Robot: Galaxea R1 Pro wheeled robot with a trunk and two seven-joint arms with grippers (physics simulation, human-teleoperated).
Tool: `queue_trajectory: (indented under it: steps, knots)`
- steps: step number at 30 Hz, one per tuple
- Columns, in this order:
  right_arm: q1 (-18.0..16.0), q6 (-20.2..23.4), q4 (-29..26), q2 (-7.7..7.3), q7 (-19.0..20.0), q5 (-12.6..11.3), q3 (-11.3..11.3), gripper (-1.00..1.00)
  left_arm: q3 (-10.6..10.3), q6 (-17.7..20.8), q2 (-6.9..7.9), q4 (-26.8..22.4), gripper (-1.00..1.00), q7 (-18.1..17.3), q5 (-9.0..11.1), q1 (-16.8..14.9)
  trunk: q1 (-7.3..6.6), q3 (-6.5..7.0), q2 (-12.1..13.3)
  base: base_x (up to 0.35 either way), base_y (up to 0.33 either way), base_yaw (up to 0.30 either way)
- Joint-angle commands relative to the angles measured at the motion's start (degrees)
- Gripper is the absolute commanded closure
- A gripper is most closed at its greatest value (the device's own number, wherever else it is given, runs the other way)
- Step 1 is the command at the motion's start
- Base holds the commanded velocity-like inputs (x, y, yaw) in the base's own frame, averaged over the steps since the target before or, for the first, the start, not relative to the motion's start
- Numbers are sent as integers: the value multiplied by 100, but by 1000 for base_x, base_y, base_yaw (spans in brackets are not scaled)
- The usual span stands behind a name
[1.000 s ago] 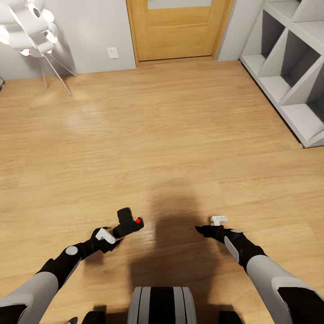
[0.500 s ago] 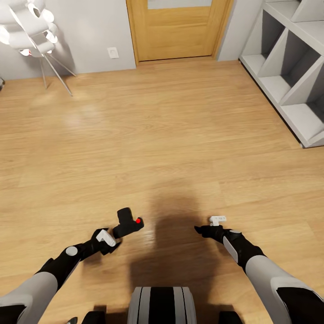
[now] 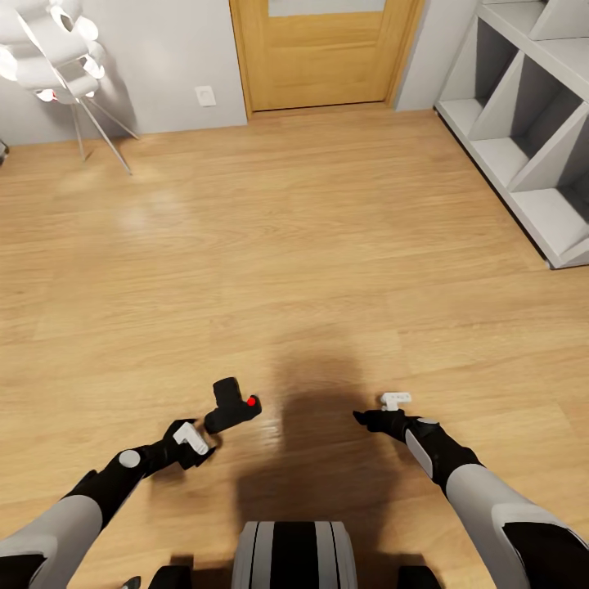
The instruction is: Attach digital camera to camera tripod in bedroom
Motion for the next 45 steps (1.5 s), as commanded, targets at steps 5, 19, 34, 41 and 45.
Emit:
queue_trajectory:
  steps: [5,19,34,41,45]
  knots:
    - [0,38,-11,-6,17,-23,3,-100,2,-42,34,-2,-100,0,-30,-2,-1,-3,-1,0,0,0]
    - [0,38,-11,-6,10,-16,3,-100,20,-40,40,-16,-100,0,-3,-2,-1,-3,-1,6,0,0]
    - [0,38,-11,0,8,-17,7,-100,20,-40,34,-11,-100,19,-10,-2,-1,-3,-1,53,0,0]
    - [0,38,-11,-1,6,-10,8,-100,15,-40,31,-10,-100,18,-11,-2,-1,-3,-1,0,0,0]
    - [0,38,-11,-1,7,-9,10,-100,14,-40,30,-10,-100,18,-16,-2,-1,-3,-1,0,0,0]
